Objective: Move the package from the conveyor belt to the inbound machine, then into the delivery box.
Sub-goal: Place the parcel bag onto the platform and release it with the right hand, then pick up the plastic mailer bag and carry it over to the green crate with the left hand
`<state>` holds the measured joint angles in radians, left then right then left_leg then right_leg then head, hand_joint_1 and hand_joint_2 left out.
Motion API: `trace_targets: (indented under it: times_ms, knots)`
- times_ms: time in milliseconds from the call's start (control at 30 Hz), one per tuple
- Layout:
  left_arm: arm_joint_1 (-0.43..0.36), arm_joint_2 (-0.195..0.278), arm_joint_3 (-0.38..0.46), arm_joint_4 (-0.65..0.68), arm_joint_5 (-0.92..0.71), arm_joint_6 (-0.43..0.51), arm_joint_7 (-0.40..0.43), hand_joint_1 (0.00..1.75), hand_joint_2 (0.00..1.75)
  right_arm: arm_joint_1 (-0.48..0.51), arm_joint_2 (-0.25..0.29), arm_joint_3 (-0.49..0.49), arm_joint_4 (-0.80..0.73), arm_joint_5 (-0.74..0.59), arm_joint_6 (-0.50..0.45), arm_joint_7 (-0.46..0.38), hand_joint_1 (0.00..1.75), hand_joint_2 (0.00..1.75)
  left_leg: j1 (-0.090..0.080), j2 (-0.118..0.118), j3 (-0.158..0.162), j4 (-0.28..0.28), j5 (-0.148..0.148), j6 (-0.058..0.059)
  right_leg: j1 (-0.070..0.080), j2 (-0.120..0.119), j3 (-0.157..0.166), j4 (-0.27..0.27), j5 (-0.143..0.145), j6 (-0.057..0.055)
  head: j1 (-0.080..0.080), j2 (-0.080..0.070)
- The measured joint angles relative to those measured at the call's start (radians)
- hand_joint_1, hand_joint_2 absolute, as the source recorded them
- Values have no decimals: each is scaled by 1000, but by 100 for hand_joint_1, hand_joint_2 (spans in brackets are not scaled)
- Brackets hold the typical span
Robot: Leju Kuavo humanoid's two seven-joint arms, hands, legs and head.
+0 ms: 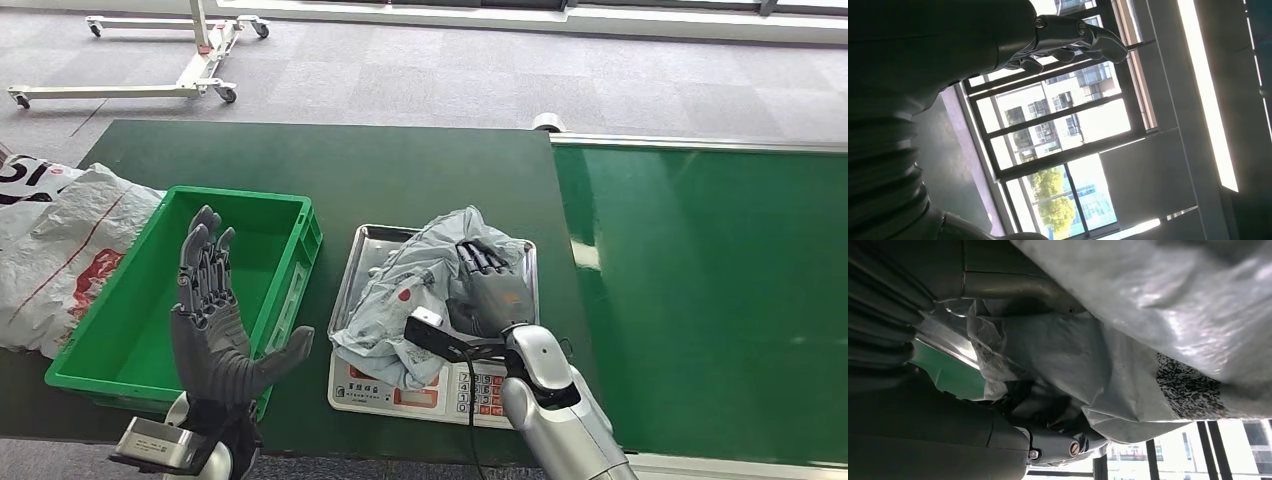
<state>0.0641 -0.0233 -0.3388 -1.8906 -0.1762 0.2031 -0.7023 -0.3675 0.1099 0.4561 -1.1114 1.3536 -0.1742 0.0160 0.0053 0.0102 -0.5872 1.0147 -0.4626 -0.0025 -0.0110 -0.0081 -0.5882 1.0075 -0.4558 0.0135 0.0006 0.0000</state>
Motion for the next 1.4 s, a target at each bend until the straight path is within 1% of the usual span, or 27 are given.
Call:
trace_targets:
  times_ms: [67, 100, 233, 300, 567, 700, 767, 833, 900, 967, 1000, 1067, 1100, 1133, 1233, 1400]
  knots:
    - [0, 0, 0, -4, -6, 0, 0, 0, 175, 2, 0, -3, -8, -52, -8, -19, 0, 0, 0, 0, 0, 0, 0, 0, 0, 0, 0, 0, 0, 0, 0, 0]
    - [0, 0, 0, -6, -9, 0, 0, 0, 175, 4, 0, -7, -20, -95, -18, -42, 0, 0, 0, 0, 0, 0, 0, 0, 0, 0, 0, 0, 0, 0, 0, 0]
    - [1, -1, 0, -13, -12, -7, 0, 0, 175, 26, 1, -43, -118, -331, -69, -191, 0, 0, 0, 0, 0, 0, 0, 0, 0, 0, 0, 0, 0, 0, 0, 0]
    - [2, -1, 0, -15, -12, -11, 0, 0, 175, 35, 1, -63, -165, -384, -81, -227, 0, 0, 0, 0, 0, 0, 0, 0, 0, 0, 0, 0, 0, 0, 0, 0]
    - [-2, -4, 0, -14, -13, -14, 0, 0, 175, 62, -1, -117, -272, -417, -115, -247, 0, 0, 0, 0, 0, 0, 0, 0, 0, 0, -1, 0, 0, 0, 0, 0]
    - [-11, -10, 0, -11, -14, -26, 1, 0, 175, 72, -2, -137, -306, -416, -163, -272, 0, 0, 0, 0, 0, 0, 0, 0, 0, 0, -1, 0, 0, 0, 0, 0]
    - [-15, -13, 0, -7, -14, -33, 1, 0, 175, 77, -2, -145, -322, -402, -209, -290, 0, 0, 0, 0, 0, 0, 0, 0, 0, 0, -1, 0, 0, 0, 0, 0]
    - [-19, -17, 0, 0, -14, -44, 1, 0, 175, 87, -1, -155, -346, -358, -331, -326, 0, 0, 0, 0, 0, 0, 0, 0, 0, 0, -1, 0, 0, 0, 0, 0]
    - [-23, -22, 0, 8, -15, -57, 1, 0, 175, 97, 0, -166, -371, -307, -459, -359, 0, 87, 0, 0, 0, 0, 0, 0, 0, 0, 0, 0, 0, 0, 0, 0]
    - [-30, -28, 1, 23, -27, -73, 1, 0, 175, 113, 10, -186, -407, -273, -508, -406, 0, 175, 0, 0, 0, 0, 0, 0, 0, 0, -1, 0, 0, 0, 0, 0]
    - [-37, -33, 3, 38, -47, -83, 5, 0, 175, 128, 26, -206, -436, -262, -515, -459, 0, 175, 0, 0, -1, 0, 0, 0, 0, 0, -1, 0, 0, 0, 0, 0]
    - [-59, -49, 9, 96, -136, -102, 32, 0, 175, 161, 79, -261, -517, -254, -522, -605, 0, 175, 0, -1, -1, 0, 0, 0, 0, -1, -2, 0, 0, 0, 0, 0]
    - [-75, -59, 11, 138, -196, -107, 55, 0, 175, 175, 106, -287, -563, -256, -524, -662, 0, 175, 0, -2, -1, 0, 0, 0, 0, -2, -1, 0, 0, 0, 0, 0]
    - [-92, -70, 13, 182, -254, -110, 76, 0, 175, 185, 129, -308, -606, -260, -525, -695, 0, 175, 0, -2, -1, 0, 0, 0, 0, -2, -1, 0, 0, 0, 0, 0]
    - [-136, -95, 13, 298, -358, -103, 107, 0, 175, 200, 157, -334, -695, -266, -526, -711, 0, 175, 0, 0, -1, 0, 0, 0, 0, -1, -1, 0, 0, 0, 0, 0]
    - [-213, -138, -2, 492, -474, -66, 139, 0, 175, 206, 161, -340, -755, -273, -525, -714, 0, 175, -1, 1, -1, 1, 1, 1, -1, -1, -1, 0, 2, 0, 0, 0]
